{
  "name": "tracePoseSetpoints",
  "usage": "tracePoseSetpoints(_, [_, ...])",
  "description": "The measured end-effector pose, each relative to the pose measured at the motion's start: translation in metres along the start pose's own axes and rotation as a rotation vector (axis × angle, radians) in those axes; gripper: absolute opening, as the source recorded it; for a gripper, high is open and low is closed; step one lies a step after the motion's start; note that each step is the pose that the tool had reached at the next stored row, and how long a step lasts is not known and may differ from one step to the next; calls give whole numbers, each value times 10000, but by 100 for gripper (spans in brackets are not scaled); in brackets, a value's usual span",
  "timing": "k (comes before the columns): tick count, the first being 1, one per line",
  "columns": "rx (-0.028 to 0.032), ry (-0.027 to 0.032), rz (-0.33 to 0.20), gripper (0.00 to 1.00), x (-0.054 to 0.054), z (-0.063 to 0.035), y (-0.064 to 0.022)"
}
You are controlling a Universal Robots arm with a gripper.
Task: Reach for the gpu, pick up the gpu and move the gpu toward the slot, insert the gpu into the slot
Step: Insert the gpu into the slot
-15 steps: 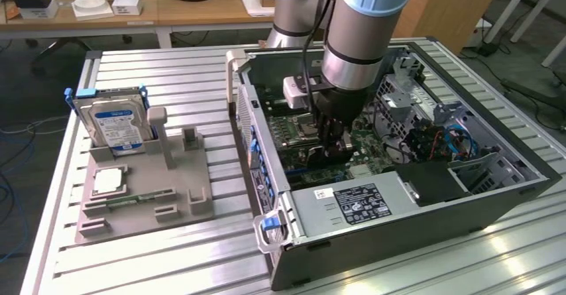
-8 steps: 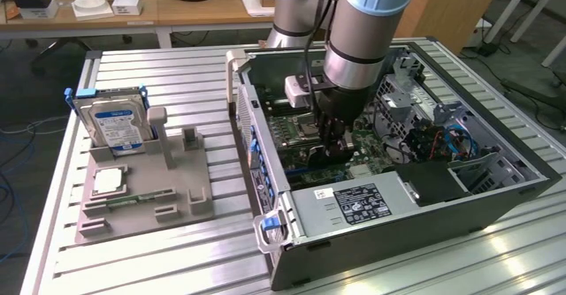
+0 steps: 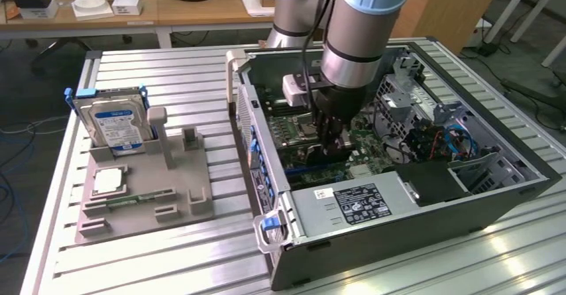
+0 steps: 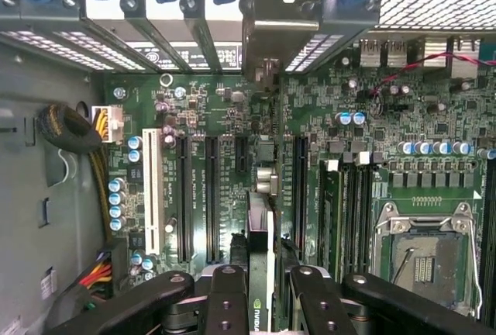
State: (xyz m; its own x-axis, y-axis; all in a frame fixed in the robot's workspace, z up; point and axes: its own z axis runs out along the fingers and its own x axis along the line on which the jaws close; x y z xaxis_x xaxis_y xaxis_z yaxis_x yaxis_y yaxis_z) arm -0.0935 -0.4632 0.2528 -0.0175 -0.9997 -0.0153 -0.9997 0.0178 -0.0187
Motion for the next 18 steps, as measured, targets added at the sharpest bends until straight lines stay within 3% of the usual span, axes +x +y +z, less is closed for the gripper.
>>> tracePoseSetpoints(7, [0, 1, 0, 26, 0, 7, 60])
tracePoseSetpoints(18, [-1, 1, -1, 26, -18, 7, 65])
